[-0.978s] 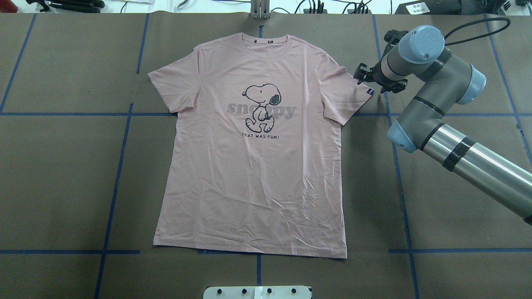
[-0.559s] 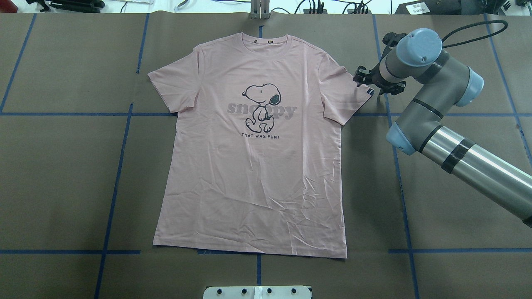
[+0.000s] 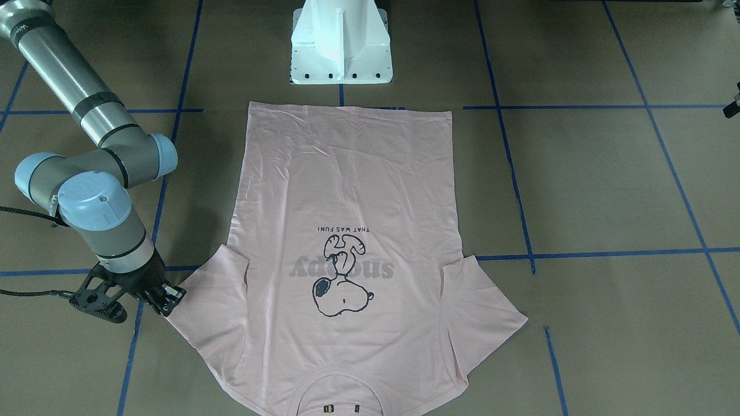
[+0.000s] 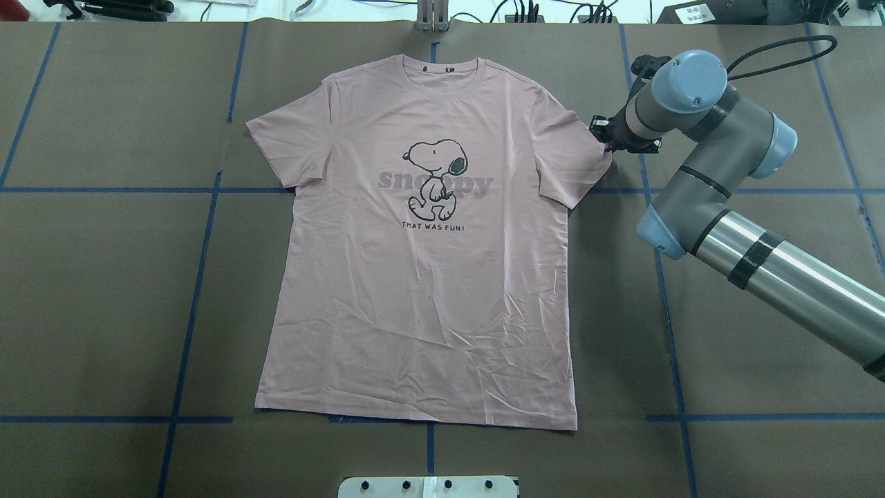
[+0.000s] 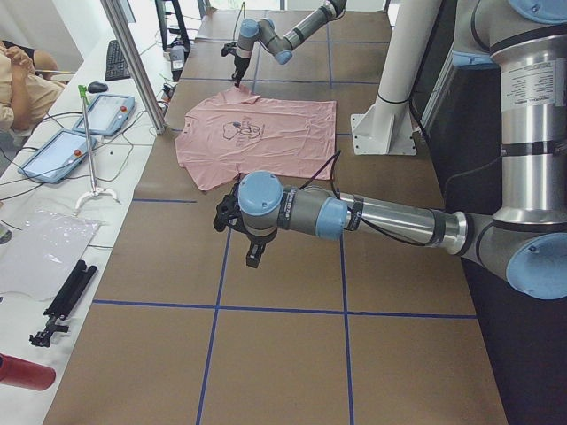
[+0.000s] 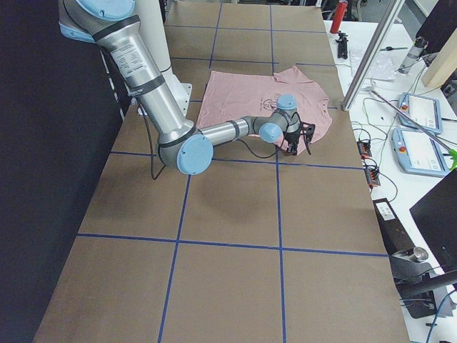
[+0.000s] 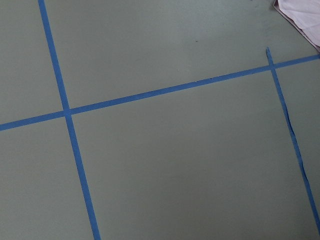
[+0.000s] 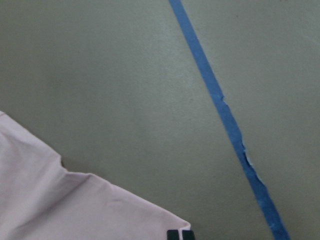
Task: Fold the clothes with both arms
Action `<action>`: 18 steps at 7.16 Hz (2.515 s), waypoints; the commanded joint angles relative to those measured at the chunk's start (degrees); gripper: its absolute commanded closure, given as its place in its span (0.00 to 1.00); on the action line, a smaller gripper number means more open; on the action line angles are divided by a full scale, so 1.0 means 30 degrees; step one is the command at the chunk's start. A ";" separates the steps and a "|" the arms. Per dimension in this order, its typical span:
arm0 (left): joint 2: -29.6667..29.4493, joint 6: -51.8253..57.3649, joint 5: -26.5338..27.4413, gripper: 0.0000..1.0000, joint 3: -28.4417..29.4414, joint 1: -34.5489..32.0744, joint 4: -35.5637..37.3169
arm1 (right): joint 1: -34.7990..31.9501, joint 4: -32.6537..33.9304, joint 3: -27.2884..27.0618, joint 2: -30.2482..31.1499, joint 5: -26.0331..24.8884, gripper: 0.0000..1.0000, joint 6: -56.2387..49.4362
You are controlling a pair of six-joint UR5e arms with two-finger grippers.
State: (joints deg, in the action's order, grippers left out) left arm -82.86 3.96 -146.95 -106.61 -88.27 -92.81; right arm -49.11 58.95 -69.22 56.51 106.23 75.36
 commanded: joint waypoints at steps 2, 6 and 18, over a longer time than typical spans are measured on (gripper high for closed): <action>0.0050 0.0029 -0.0001 0.00 -0.0059 -0.0019 -0.0029 | 0.0400 0.0242 -0.0014 -0.2216 0.0098 1.00 -0.0743; 0.0080 0.0029 0.0028 0.00 -0.0235 -0.0019 -0.0029 | 0.2650 0.1621 0.0866 -0.4071 -0.2410 1.00 -0.0716; -1.4005 -1.6488 1.0378 0.02 1.5326 1.0284 -1.6082 | 0.2277 0.3320 -1.2544 0.4564 -0.1397 0.00 -0.1185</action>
State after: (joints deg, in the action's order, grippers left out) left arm -121.31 -42.23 -123.50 -69.85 -61.15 -130.47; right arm -42.28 68.91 -102.72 66.82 101.93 71.81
